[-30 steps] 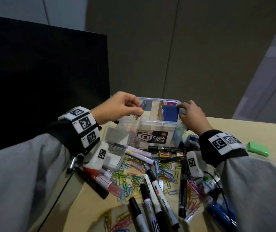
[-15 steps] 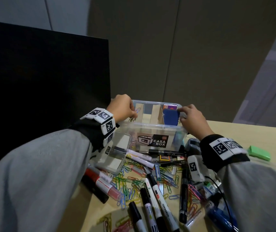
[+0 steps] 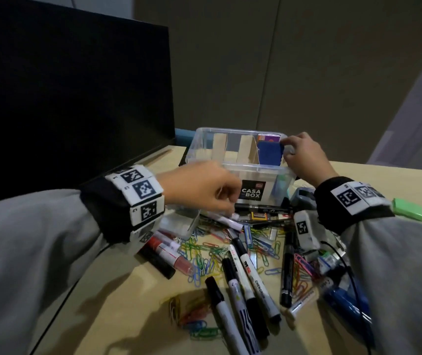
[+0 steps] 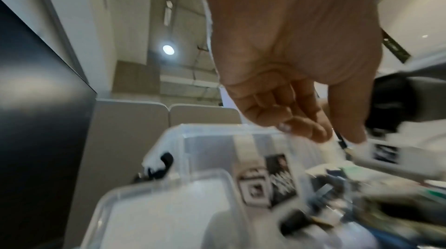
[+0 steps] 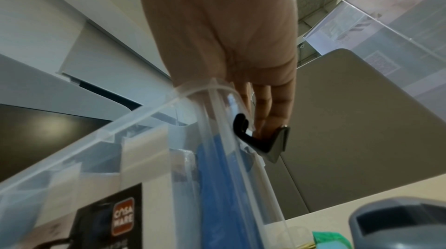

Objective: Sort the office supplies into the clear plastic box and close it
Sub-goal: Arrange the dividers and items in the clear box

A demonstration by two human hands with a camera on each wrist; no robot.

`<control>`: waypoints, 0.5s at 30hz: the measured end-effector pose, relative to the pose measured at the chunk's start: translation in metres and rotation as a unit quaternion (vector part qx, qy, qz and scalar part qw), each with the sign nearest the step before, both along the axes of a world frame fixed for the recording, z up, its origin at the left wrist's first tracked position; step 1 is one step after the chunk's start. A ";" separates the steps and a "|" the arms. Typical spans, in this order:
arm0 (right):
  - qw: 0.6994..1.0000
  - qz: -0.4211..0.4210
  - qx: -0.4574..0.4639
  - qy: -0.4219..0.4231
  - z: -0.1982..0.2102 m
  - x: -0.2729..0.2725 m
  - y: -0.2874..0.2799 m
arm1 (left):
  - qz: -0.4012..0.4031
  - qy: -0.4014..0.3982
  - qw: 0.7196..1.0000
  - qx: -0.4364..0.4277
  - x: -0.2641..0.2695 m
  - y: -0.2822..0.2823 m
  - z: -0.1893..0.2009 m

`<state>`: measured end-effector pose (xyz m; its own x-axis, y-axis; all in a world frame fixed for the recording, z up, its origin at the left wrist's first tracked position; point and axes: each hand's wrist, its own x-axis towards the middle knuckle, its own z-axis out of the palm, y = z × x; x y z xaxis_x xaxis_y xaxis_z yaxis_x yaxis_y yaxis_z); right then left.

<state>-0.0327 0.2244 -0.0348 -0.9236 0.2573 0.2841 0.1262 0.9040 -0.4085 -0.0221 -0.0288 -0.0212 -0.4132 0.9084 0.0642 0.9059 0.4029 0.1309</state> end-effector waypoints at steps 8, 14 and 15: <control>1.000 0.003 -0.007 0.004 -0.001 0.001 -0.001 | 0.007 0.069 0.970 -0.233 0.014 -0.010 -0.049; 1.000 0.005 0.000 0.009 0.000 0.001 0.000 | -0.023 0.037 0.970 -0.240 0.018 -0.007 -0.058; 1.000 0.005 0.000 0.010 0.000 0.001 0.000 | -0.026 0.031 0.970 -0.238 0.018 -0.007 -0.058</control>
